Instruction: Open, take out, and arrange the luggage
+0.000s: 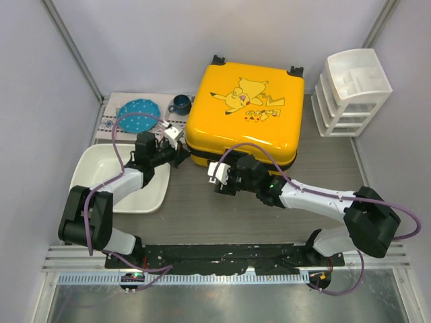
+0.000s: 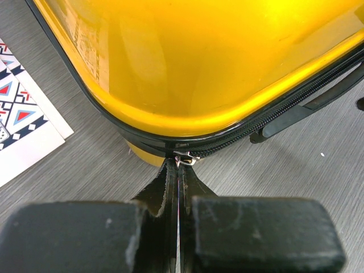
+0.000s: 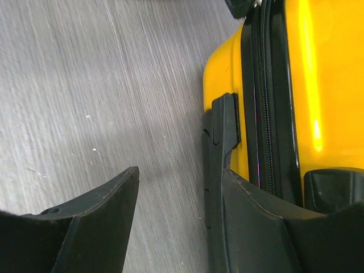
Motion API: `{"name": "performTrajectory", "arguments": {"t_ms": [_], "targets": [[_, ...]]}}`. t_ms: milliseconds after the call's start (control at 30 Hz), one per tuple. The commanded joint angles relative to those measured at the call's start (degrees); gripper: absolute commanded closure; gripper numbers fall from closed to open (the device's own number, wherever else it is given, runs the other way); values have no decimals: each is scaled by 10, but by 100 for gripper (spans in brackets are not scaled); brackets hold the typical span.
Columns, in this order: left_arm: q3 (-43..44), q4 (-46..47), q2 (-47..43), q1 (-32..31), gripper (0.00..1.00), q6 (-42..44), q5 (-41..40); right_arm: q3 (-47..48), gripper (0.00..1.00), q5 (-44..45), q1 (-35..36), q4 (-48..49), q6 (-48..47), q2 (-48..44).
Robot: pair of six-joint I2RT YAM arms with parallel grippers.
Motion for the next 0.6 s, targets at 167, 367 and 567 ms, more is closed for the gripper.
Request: {"name": "performTrajectory", "arguments": {"t_ms": [167,367,567], "targets": [[-7,123,-29,11,100,-5,-30,23,34,83,-10,41,-45,83],[-9,127,-24,12,100,5,-26,60,49,78,-25,-10,-28,130],[1,140,-10,18,100,32,-12,48,99,27,-35,-98,-36,92]]}}
